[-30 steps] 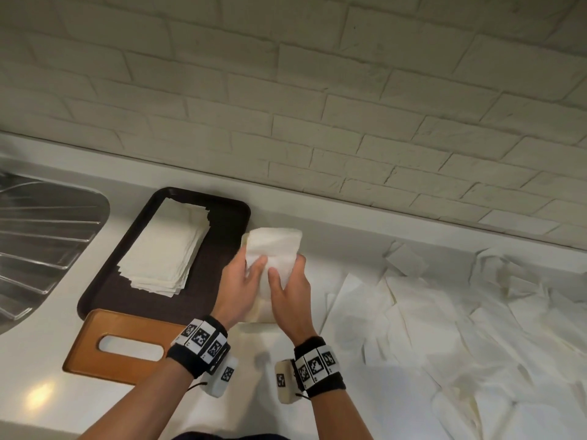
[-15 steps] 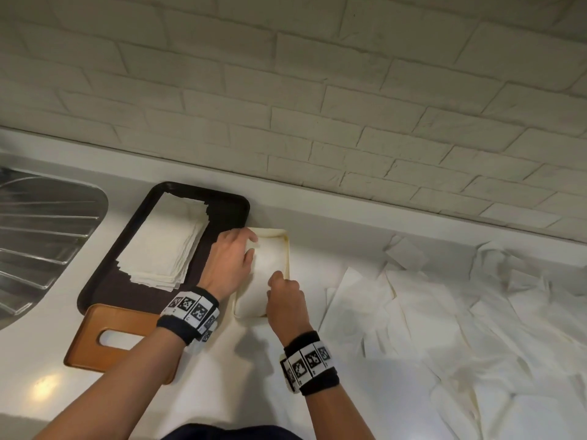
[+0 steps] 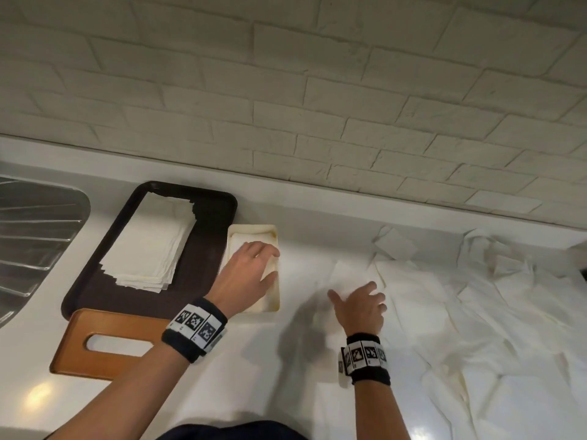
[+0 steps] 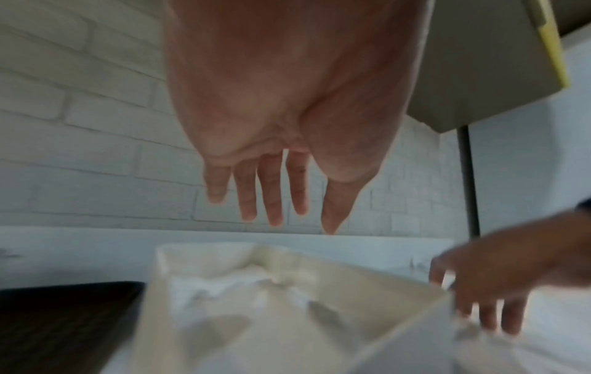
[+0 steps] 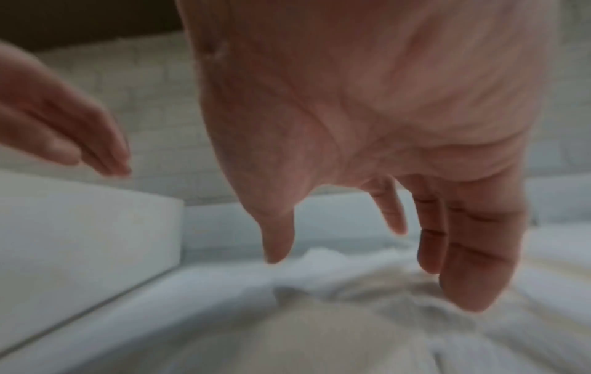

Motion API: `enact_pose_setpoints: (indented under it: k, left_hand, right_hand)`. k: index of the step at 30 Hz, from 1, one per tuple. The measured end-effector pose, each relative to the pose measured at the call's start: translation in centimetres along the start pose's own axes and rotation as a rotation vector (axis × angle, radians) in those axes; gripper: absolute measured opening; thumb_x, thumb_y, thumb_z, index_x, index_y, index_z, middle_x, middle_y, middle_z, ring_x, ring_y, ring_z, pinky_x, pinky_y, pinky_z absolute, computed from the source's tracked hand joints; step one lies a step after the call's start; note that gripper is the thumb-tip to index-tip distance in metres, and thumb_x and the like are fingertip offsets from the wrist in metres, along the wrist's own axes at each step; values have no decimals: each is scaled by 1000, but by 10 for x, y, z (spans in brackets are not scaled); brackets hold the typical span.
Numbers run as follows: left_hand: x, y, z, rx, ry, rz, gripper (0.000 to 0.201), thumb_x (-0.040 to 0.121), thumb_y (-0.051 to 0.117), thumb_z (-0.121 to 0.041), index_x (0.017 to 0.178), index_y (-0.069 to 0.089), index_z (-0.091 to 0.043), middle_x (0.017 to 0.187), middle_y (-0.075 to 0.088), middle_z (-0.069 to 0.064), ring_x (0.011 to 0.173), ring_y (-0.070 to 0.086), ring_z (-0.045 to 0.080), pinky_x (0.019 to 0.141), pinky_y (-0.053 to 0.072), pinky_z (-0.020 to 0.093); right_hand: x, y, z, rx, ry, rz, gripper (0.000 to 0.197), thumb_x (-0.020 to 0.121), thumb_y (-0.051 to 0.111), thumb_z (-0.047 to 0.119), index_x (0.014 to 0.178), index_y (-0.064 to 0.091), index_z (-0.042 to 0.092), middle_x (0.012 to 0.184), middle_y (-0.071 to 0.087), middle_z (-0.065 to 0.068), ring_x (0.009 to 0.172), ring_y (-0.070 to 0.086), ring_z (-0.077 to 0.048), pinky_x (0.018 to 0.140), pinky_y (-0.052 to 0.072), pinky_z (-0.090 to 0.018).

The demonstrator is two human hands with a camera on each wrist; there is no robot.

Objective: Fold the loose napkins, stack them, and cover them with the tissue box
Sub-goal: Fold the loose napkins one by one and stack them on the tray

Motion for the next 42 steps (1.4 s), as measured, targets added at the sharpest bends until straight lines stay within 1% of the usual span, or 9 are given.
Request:
enact_pose_setpoints:
  k: [6,10,15,19,22,28,34,39,42]
  left_hand:
    - [-1,23,-51,-177,32,68,28,104,62,-32,131,58,-24,129,64,-6,124,56,16,91,47,26]
    - [6,31,-62,-326,-90,158,60,102,61,-60,148,46,-24,143,58,-6,131,54,12,105,47,34]
    - [17,19,-68,-918,-332,87,92,84,86,-56,156,33,-36,123,74,-4,110,72,10,99,60,38]
    - [21,-15,-44,-868,-344,-221,81,93,84,-13,155,37,-37,104,78,-2,96,75,0,86,61,22]
    - [11,-37,-10,-641,-409,-335,81,95,79,-7,161,33,-25,86,65,-12,80,64,-18,70,48,3]
    - [0,-20,50,-260,-453,-127,74,95,72,-6,156,34,-22,108,70,13,102,70,39,94,57,54]
    - [-2,-15,43,-48,-301,-106,67,89,82,-13,148,51,-16,147,53,15,130,53,40,104,48,57]
    - [-3,-16,25,-140,-254,-143,53,95,78,-19,142,55,-20,143,58,7,130,54,32,109,46,50]
    - [-2,-14,7,-184,-172,-140,44,97,76,-21,138,58,-23,138,63,1,129,57,25,109,47,40]
  right_hand:
    - [11,11,-13,369,-49,100,60,99,73,40,146,55,7,141,67,-18,134,60,-42,107,52,-49]
    - [-15,-24,-6,997,-182,243,25,102,74,26,120,74,9,113,80,-13,111,75,-39,87,61,-44]
    - [-59,-75,35,1292,-464,512,44,99,78,8,140,59,9,130,75,-18,122,73,-39,100,61,-53]
    - [-66,-62,55,1154,-356,331,70,93,86,22,147,47,45,112,79,-6,105,77,-18,91,62,-34]
    - [-71,-38,73,970,-389,179,64,94,84,24,143,48,45,94,80,2,86,76,-4,82,59,-21]
    - [-87,4,136,587,-601,97,37,102,66,13,131,47,27,70,69,0,64,64,-16,63,52,-26]
    - [-45,-26,112,223,-626,-119,21,102,51,11,120,56,22,101,69,-2,82,64,-23,71,54,-36]
    - [23,-10,39,-343,-638,96,71,88,59,-6,147,47,32,145,57,4,128,56,-29,104,50,-47]
    - [41,-11,20,-417,-681,177,51,93,74,13,135,57,36,133,60,6,129,53,-26,107,43,-41]
Point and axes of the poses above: each hand's wrist, its own x-axis towards the middle knuckle, its own y-axis out of the palm, z = x × y, the point moved 5 cm from there along x, towards the middle knuckle
